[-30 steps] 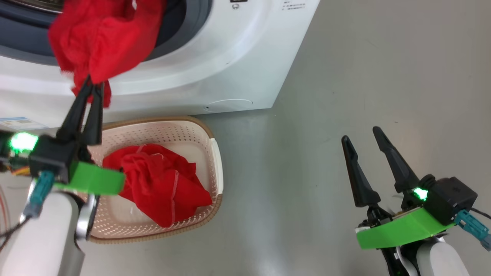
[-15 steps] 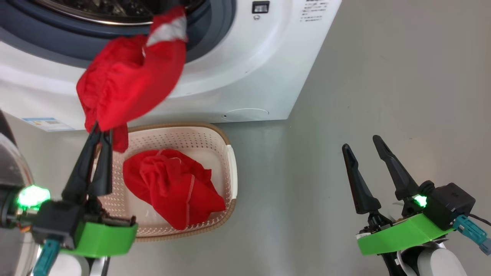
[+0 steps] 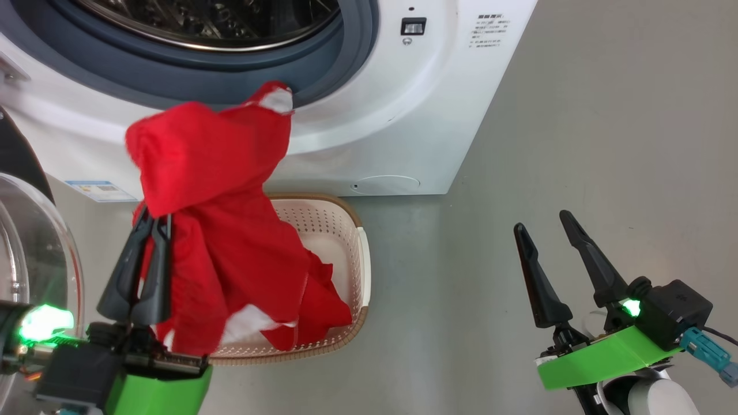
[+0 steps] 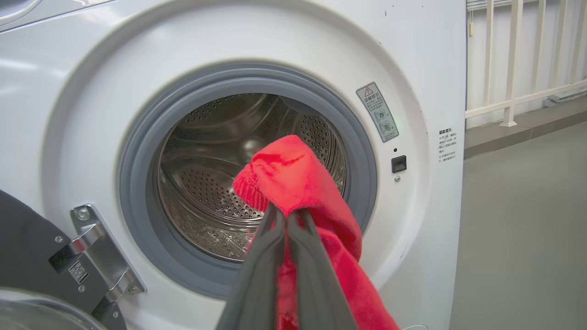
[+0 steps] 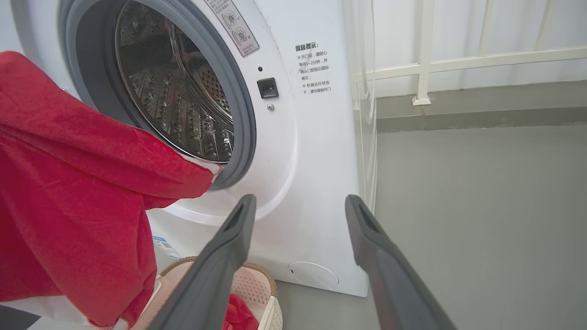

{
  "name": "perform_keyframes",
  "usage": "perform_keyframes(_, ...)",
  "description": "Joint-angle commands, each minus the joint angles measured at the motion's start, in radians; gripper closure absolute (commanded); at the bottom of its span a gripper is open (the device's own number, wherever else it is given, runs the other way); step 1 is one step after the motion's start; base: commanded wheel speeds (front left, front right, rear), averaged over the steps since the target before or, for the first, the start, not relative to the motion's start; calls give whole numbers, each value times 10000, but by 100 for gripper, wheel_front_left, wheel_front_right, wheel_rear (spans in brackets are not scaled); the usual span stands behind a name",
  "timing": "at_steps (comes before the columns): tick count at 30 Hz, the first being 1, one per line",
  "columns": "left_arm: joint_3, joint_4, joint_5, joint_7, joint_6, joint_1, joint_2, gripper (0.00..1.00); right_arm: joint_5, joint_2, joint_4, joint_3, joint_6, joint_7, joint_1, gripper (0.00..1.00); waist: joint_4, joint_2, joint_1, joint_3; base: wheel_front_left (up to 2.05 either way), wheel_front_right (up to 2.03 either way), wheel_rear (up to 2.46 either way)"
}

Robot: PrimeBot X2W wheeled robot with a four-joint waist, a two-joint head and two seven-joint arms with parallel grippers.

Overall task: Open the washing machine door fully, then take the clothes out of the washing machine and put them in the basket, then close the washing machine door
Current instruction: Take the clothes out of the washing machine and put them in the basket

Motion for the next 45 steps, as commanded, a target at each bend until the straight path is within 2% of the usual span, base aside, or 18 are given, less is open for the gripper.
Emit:
perform_keyframes(1, 433, -351, 58, 15, 156, -8, 322, 100, -38, -6, -308, 287, 90, 34, 32, 0, -13, -1, 0, 25, 0, 0, 0)
perform_keyframes(15, 604, -1233, 326, -300, 514, 305, 402, 100, -67, -6, -339, 222, 90, 30, 47, 0, 55, -1, 0, 79, 0, 0, 0)
perform_keyframes(22, 442, -830, 77, -279, 444, 265, 265, 100, -76, -6, -330, 291, 90, 75, -50, 0, 19, -1, 0, 232, 0, 0, 0)
perform_keyframes(27, 319, 359, -328, -366, 314, 109, 27, 100, -81, -6, -309, 311, 90, 63, -125, 0, -95, -1, 0, 364, 0, 0, 0)
perform_keyframes(34, 265, 2799, -815, -790, 24, -331, -319, 100, -102, -6, -317, 313, 90, 54, -242, 0, -256, -1, 0, 637, 0, 0, 0)
perform_keyframes(45, 30, 6522, -781, -1113, -657, -1552, -858, 100, -172, -6, -393, 242, 90, 55, -412, 0, -343, -1, 0, 1040, 0, 0, 0)
